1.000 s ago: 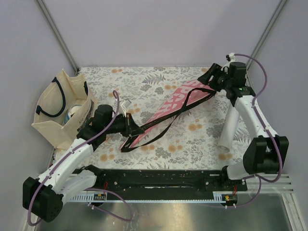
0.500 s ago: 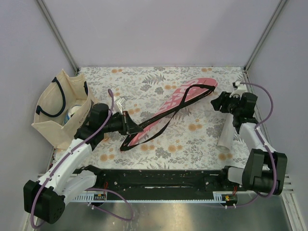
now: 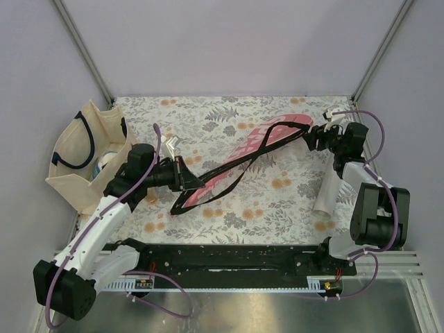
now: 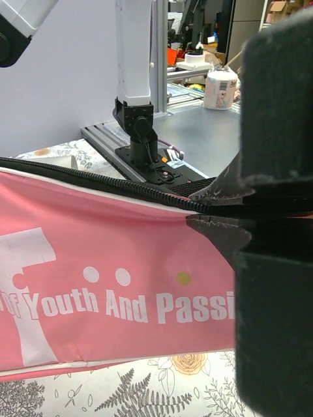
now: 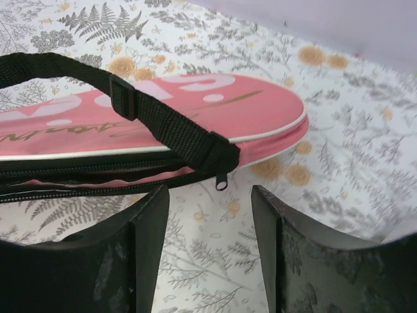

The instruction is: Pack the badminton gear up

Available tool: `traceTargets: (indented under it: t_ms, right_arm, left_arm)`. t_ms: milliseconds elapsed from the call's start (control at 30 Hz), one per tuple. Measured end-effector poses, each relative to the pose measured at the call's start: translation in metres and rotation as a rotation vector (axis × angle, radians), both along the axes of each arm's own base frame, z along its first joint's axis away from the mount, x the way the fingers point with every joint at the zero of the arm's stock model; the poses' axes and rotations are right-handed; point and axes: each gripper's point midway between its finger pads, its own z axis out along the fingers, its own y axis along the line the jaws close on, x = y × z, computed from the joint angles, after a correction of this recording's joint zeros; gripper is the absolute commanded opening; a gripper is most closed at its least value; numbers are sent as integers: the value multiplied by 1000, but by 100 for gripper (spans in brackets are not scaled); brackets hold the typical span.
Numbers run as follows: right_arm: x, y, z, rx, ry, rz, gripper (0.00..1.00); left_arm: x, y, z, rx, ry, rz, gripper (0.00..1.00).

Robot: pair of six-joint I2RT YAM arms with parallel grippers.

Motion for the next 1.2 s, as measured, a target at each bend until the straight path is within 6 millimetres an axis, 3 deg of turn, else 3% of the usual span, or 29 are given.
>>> traceTargets:
  t_ms: [133,900,1100,1200]
  right_arm:
    - [12,-1,11,-51,-49,35,61]
    - [24,3,-8,-234,-42,163,52]
    - [31,12,-6,-255,-71,159,38]
    - [35,12,-10,-262,-64,144,20]
  left_arm:
    - [0,0,7,-11,6,2,0]
    - [6,1,16,-55,83,20,0]
    - [6,1,16,-56,84,19,0]
    - [6,1,16,-56,84,20,0]
